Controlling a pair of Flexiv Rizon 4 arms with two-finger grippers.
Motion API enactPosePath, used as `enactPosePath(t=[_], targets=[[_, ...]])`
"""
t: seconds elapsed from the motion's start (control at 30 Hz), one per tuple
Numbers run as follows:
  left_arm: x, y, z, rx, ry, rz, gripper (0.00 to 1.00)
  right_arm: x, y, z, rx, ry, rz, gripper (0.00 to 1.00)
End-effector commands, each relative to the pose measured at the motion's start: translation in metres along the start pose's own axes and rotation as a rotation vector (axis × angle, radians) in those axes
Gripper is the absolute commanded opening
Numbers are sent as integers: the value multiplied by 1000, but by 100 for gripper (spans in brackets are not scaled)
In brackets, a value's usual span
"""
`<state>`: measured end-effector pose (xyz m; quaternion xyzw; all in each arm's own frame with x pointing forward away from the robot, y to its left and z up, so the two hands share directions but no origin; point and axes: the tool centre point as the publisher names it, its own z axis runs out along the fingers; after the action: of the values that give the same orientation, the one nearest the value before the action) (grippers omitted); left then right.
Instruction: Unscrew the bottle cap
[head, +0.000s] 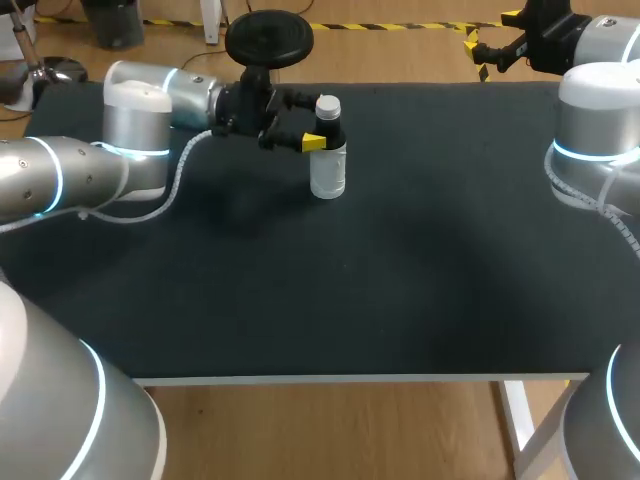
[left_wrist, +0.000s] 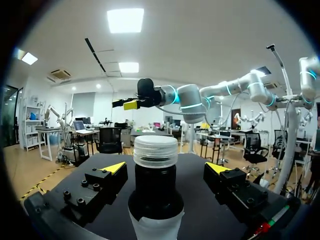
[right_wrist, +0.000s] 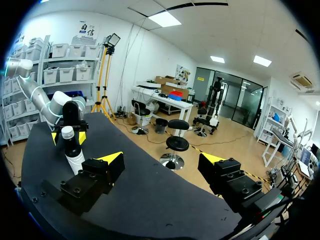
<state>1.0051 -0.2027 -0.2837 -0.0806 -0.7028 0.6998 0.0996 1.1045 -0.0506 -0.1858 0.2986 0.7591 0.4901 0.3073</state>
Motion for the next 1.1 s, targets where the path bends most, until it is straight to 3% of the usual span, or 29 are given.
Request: enactPosePath(t=[0.03, 0.53, 0.63, 0.67, 0.7, 0.73, 0.8, 0.9, 0.93, 1.1], targets=[[-8, 3, 3, 10, 29, -1, 100, 0, 0, 0, 2, 0, 0, 100], [-9, 3, 7, 7, 51, 6, 100, 0, 0, 0, 2, 0, 0, 100], [-9, 3, 8, 6, 52, 6, 87, 0, 0, 0, 2, 0, 0, 100], [-10, 3, 8, 6, 52, 6, 76, 0, 0, 0, 2, 0, 0, 100], [-10, 3, 8, 7, 53, 7, 58, 0, 0, 0, 2, 0, 0, 100], [-10, 3, 8, 8, 52, 8, 48, 0, 0, 0, 2, 0, 0, 100], [-10, 2, 8, 8, 54, 11, 41, 0, 0, 0, 2, 0, 0, 100], [-11, 1, 9, 7, 56, 17, 5, 0, 0, 0, 2, 0, 0, 100], [-11, 1, 9, 7, 57, 18, 0, 0, 0, 0, 2, 0, 0, 100], [-10, 0, 8, 6, 57, 29, 0, 0, 0, 0, 2, 0, 0, 100]])
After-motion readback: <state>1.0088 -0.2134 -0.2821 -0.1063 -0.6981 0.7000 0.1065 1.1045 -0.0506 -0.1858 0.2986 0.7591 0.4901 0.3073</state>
